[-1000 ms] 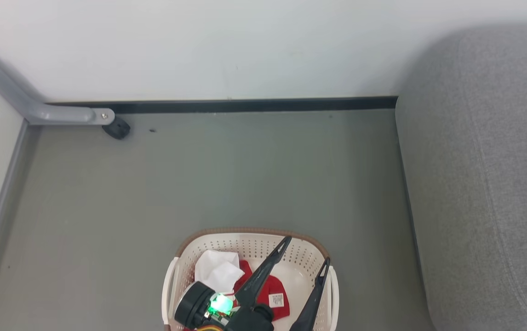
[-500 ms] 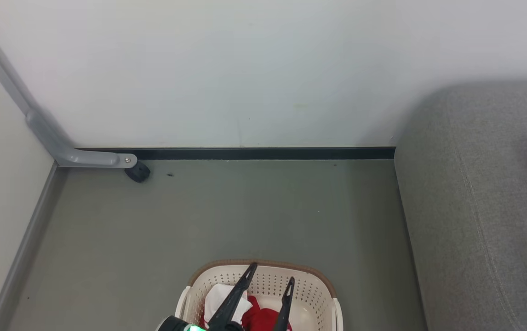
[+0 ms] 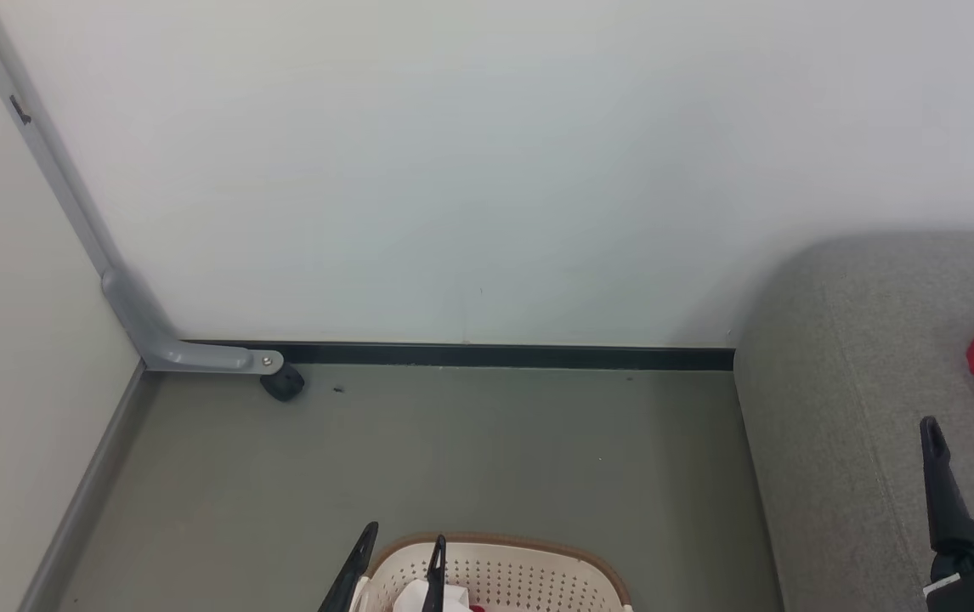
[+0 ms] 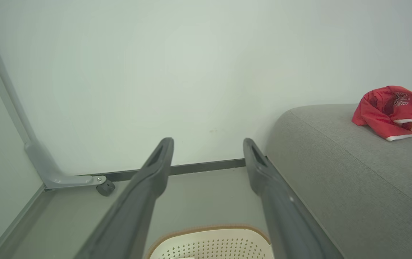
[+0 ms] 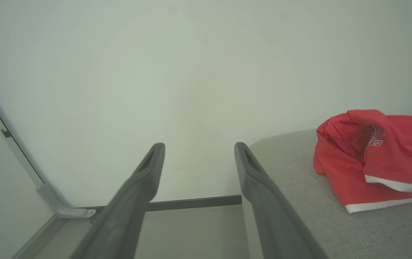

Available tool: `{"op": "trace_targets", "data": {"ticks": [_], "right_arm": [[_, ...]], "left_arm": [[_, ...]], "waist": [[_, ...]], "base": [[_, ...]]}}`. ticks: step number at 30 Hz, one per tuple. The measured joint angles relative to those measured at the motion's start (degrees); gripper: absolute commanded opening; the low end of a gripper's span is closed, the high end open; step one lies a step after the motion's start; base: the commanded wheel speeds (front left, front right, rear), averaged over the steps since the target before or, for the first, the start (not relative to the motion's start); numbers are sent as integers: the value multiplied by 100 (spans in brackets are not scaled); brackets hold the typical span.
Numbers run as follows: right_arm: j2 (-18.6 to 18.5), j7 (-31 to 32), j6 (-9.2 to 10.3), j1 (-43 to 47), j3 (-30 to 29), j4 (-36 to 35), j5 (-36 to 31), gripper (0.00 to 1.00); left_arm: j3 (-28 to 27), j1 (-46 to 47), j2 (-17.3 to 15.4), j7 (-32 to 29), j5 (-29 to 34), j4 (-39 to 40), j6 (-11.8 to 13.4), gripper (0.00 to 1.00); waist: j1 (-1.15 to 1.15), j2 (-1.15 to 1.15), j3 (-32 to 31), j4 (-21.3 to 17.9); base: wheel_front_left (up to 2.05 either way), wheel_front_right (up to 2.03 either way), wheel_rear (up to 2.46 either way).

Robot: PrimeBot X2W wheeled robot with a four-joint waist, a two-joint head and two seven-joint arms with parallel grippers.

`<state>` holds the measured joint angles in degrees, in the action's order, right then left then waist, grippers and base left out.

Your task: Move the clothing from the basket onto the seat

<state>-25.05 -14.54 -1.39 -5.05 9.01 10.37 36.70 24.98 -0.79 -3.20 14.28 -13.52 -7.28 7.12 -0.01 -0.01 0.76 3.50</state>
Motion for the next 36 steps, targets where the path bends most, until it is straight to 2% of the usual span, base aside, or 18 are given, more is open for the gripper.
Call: {"op": "trace_targets", "data": {"ticks": [9,21,36], "right_arm": [[278,1,189,583,171,-283,-146,100],[339,1,344,1103,177,-464,-270,100],[350,1,391,1275,119,-688,-381,100]], "left_arm": [[-390,-232,0,-5,7,1,0,100],[-612,-378,2,-142,8,-135,0,100],[-644,-446,2,-216,7,-208,0,100]], "waist": [[0,0,-285,2],[1,1,-365,-38],[1,1,-383,-73]], "base": [[0,0,0],[0,0,0],[0,0,0]]}}
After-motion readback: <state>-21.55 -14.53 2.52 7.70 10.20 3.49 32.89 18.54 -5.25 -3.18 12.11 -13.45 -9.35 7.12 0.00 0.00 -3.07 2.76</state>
